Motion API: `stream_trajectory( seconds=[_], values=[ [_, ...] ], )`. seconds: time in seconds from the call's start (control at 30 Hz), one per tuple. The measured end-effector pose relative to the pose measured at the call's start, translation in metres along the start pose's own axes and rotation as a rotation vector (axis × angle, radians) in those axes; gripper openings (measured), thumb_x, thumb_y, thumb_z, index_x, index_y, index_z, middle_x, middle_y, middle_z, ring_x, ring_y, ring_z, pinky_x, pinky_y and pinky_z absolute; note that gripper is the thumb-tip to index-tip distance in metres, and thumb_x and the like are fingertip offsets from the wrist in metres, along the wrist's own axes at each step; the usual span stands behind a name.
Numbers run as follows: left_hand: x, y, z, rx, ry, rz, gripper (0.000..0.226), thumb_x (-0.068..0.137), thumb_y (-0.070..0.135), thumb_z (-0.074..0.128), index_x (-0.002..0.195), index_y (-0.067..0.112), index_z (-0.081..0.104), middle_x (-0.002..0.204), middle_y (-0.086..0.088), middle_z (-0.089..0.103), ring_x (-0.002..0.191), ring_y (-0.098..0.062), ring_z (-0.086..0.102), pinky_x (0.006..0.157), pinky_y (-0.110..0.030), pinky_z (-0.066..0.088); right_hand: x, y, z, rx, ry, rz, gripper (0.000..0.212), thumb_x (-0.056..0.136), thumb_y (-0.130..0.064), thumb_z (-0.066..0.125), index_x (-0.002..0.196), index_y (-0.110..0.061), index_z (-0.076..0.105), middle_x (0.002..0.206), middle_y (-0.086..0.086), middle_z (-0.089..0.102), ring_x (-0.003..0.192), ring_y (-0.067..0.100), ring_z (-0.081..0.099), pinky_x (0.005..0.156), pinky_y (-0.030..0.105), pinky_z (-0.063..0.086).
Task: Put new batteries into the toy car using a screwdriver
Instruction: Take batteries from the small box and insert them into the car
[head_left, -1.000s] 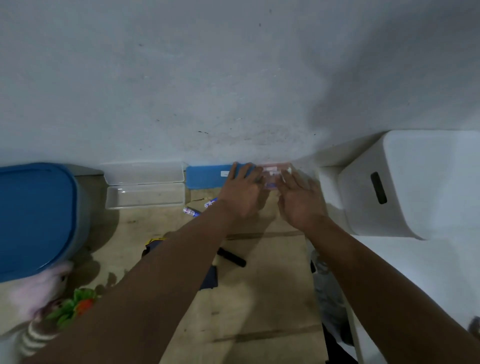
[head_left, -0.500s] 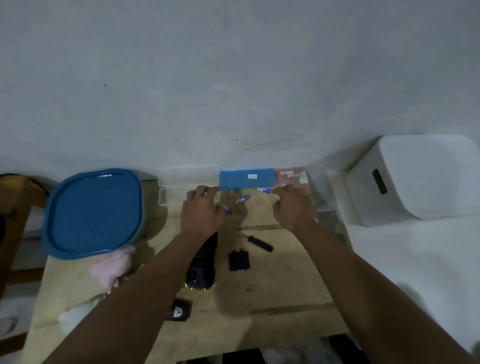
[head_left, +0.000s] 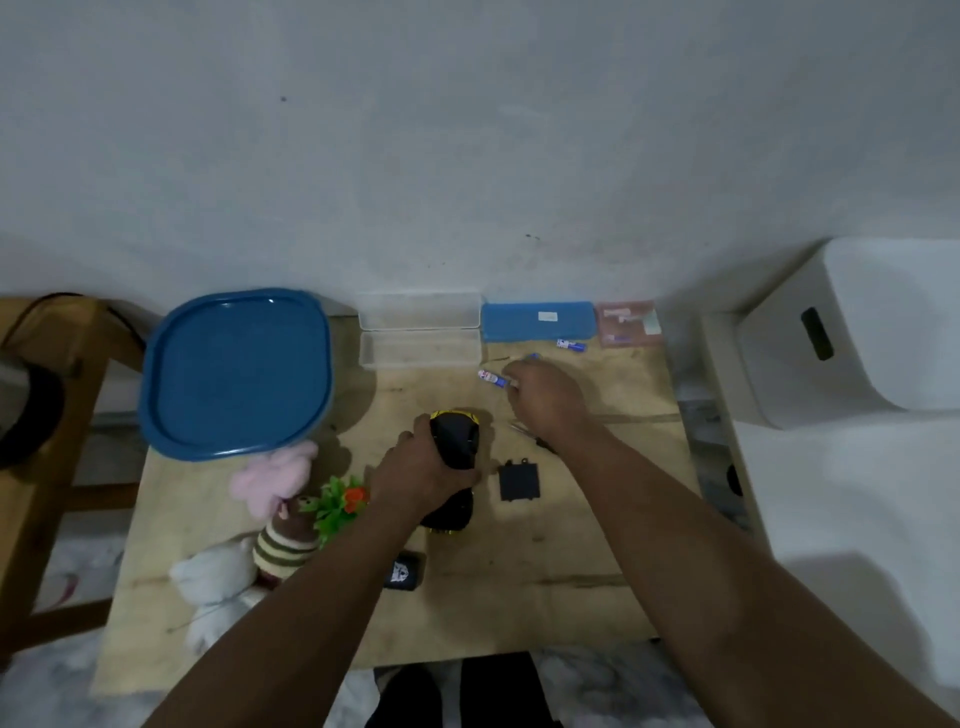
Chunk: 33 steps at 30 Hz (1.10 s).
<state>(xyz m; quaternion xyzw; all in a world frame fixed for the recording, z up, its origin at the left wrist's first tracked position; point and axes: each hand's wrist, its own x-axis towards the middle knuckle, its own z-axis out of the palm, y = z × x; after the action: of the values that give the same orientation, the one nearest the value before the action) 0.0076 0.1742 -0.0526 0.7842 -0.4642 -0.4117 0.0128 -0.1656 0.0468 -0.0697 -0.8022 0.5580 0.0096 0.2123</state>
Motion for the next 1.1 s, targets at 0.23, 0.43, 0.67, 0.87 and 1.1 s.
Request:
stream_trajectory(
  seconds=[0.23, 0.43, 0.67, 0.87, 1.1],
  values=[
    [-0.002, 0.000, 0.009, -0.181, 0.087, 0.053, 0.096, 0.057, 0.055, 0.076, 0.141, 0.021, 0.042, 0.116, -0.005, 0.064, 0.099, -0.029, 0.065, 0.079, -0.044, 0.058, 0.035, -0.013, 0.027, -0.159, -0.023, -0.090, 0.026, 0.089, -0.011, 0.059, 0.115, -0.015, 0.063, 0.112, 0.010, 0.061, 0.104, 0.034, 0.059, 0.082, 0.040, 0.050],
    [-0.021, 0.006, -0.014, -0.473, 0.212, 0.107, 0.076, 0.063, 0.038, 0.084, 0.129, 0.025, 0.051, 0.114, -0.004, 0.052, 0.097, -0.018, 0.053, 0.084, -0.031, 0.048, 0.020, -0.024, 0.023, 0.028, 0.097, -0.001, 0.041, 0.085, -0.010, 0.063, 0.123, -0.026, 0.058, 0.115, 0.005, 0.064, 0.105, 0.030, 0.060, 0.082, 0.038, 0.048],
    [-0.057, 0.004, -0.054, -1.085, 0.034, 0.003, 0.062, 0.080, 0.026, 0.089, 0.124, 0.023, 0.047, 0.115, -0.002, 0.066, 0.095, -0.017, 0.069, 0.081, -0.035, 0.058, -0.056, -0.072, -0.046, 1.010, 0.487, 0.261, 0.022, 0.090, -0.012, 0.071, 0.110, -0.021, 0.073, 0.087, 0.003, 0.077, 0.080, 0.013, 0.072, 0.083, 0.037, 0.060],
    [-0.089, 0.005, -0.067, -1.378, -0.143, 0.011, 0.036, 0.090, 0.034, 0.076, 0.119, 0.014, 0.067, 0.103, -0.011, 0.079, 0.084, -0.024, 0.077, 0.071, -0.036, 0.062, -0.122, -0.128, -0.073, 1.325, 0.509, 0.168, 0.025, 0.087, -0.009, 0.078, 0.112, -0.008, 0.072, 0.087, 0.008, 0.078, 0.077, 0.008, 0.070, 0.073, 0.021, 0.054],
    [-0.116, 0.016, -0.068, -1.522, -0.309, 0.026, 0.047, 0.102, 0.051, 0.049, 0.128, 0.016, 0.068, 0.119, -0.014, 0.075, 0.104, -0.030, 0.075, 0.075, -0.040, 0.062, -0.153, -0.150, -0.056, 1.043, 0.610, 0.180, 0.023, 0.082, -0.022, 0.082, 0.104, -0.025, 0.075, 0.089, -0.001, 0.077, 0.087, 0.015, 0.075, 0.084, 0.042, 0.061]
  ],
)
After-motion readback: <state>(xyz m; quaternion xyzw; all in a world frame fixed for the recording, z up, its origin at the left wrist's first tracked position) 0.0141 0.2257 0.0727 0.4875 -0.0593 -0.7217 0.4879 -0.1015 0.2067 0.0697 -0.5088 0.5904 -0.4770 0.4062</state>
